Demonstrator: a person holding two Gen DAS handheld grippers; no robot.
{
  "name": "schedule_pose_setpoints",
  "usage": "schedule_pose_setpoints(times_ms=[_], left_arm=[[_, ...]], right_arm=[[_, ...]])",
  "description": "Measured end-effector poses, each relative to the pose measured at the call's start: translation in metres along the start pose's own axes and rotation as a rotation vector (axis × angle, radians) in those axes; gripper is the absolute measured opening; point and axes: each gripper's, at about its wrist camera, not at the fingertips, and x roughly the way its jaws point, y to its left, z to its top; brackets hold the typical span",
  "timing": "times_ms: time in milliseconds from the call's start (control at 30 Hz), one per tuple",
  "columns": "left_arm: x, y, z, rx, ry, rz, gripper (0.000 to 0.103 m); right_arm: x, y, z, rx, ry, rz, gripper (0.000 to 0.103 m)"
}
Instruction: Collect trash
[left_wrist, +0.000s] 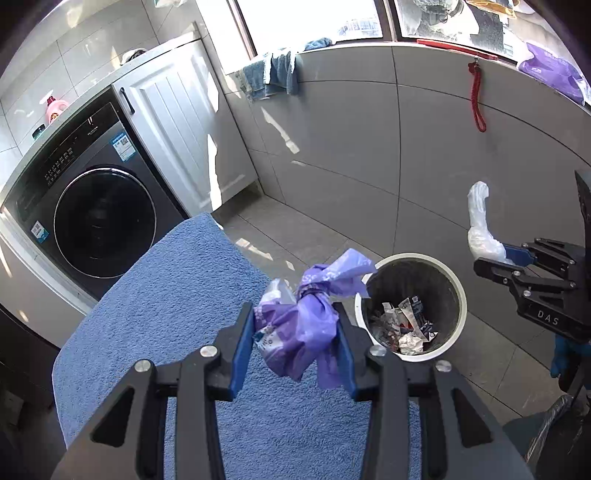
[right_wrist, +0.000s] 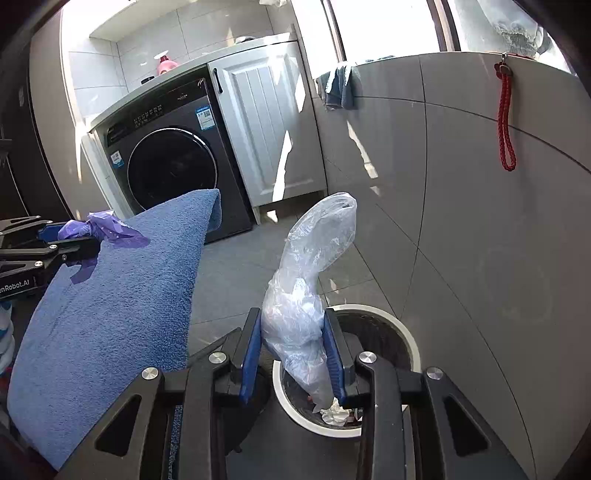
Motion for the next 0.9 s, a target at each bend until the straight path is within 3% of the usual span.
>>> schedule_pose_setpoints(times_ms=[267, 533, 600, 700, 900], left_arm=[[0.086, -0.045, 0.033, 0.005, 0.125, -0.187, 0.04], [0.141, -0.061, 0.043, -0.084, 0.218, -0.359, 0.044], [0.146, -0.061, 0.045, -0.1, 0.221, -0.383, 0.049], [0.146, -0.06, 0.048, -0.11, 0.213, -0.403, 0.056], [0.129, -0.053, 0.048, -0.125, 0.176, -0.386, 0.058]], right_arm=[[0.046, -0.042, -0.014, 0.049, 0.109, -0.052, 0.03], [0.083, -0.061, -0.024, 0.072, 0.185, -0.081, 0.032], [0.089, -0.064, -0.026, 0.072, 0.201, -0.095, 0.034], [0.094, -0.066, -0.027, 0.074, 0.218, -0.122, 0.053], [0.085, -0.068, -0.027, 0.087, 0.219, -0.146, 0.055]])
